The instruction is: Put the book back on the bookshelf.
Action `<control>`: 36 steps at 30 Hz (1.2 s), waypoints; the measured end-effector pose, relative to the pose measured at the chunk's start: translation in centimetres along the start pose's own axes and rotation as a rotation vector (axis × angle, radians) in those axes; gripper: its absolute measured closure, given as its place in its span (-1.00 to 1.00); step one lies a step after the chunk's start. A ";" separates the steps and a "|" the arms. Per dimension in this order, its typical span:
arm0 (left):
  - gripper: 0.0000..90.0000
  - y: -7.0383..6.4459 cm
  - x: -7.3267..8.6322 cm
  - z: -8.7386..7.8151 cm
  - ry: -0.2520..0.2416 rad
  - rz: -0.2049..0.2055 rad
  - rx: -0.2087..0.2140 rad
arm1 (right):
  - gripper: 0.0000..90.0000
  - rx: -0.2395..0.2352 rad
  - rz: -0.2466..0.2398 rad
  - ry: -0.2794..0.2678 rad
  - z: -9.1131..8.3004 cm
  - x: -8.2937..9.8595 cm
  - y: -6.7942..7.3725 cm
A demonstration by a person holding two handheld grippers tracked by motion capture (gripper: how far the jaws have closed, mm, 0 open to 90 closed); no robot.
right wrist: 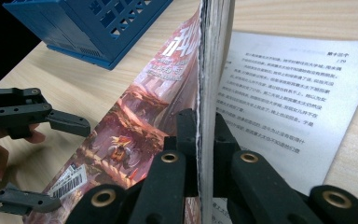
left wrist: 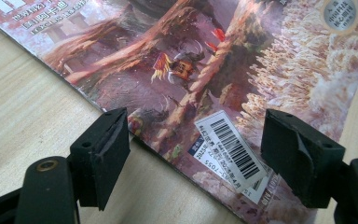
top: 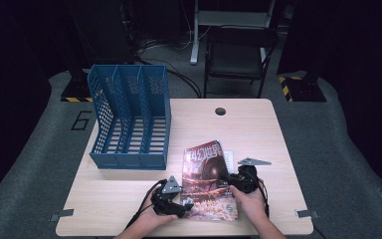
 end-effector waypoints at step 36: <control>-0.99 2.2 -2.7 1.8 -0.014 -0.156 0.036 | 0.93 -0.012 -0.089 -0.111 -1.5 -1.0 2.8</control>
Point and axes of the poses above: each handheld gripper's, and its own axes: z roughly forward along the jaws, x roughly out of its underside, y roughly to its left, the point moved 5 cm from there along z, roughly forward along the jaws, and after that the axes turned 13 degrees about -z, right-handed, at the moved point
